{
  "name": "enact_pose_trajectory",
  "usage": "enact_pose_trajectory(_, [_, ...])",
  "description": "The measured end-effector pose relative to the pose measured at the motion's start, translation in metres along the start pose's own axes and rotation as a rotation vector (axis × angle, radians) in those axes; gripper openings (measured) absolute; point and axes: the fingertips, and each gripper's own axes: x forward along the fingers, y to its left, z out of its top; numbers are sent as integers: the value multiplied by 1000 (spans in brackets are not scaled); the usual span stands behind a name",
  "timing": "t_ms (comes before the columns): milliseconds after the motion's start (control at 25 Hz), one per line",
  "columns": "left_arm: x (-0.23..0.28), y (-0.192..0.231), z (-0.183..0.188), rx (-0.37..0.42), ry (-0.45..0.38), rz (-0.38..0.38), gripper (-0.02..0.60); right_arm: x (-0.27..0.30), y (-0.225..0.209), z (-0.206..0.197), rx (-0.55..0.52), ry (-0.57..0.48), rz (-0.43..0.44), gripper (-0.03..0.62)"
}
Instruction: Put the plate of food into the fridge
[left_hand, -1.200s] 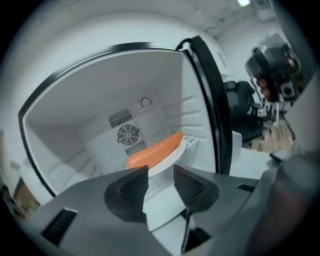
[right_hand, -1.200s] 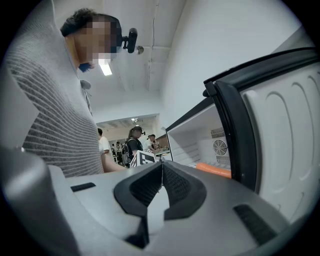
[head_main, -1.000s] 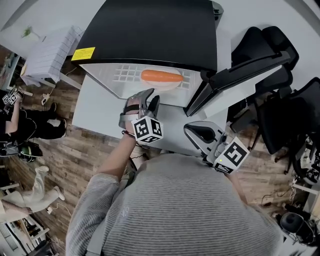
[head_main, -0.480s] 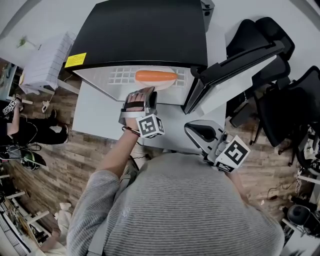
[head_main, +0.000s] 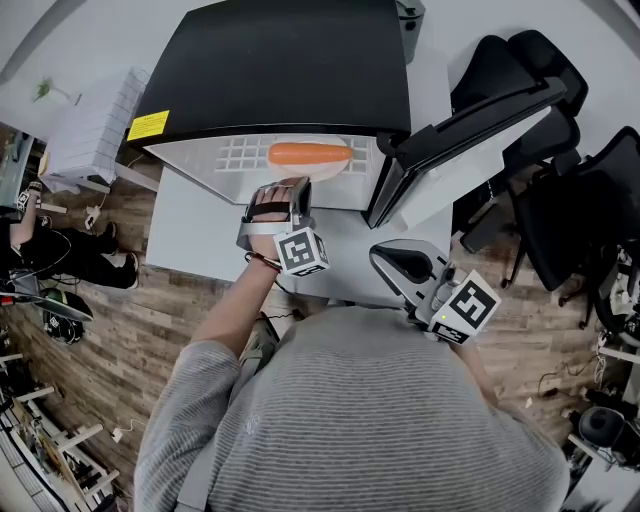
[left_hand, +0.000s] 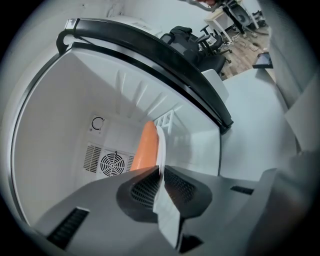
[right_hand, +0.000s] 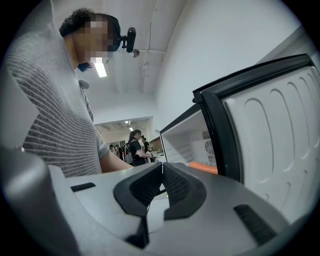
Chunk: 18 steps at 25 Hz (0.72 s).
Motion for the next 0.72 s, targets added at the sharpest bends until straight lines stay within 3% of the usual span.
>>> enact_pose_trajectory(440, [16, 4, -5, -7, 33, -66, 37, 3, -2, -2, 5, 4, 2, 14])
enact_pose_trajectory(720, [38, 20, -17, 6, 103, -84, 35, 3, -4, -5, 13, 4, -5, 14])
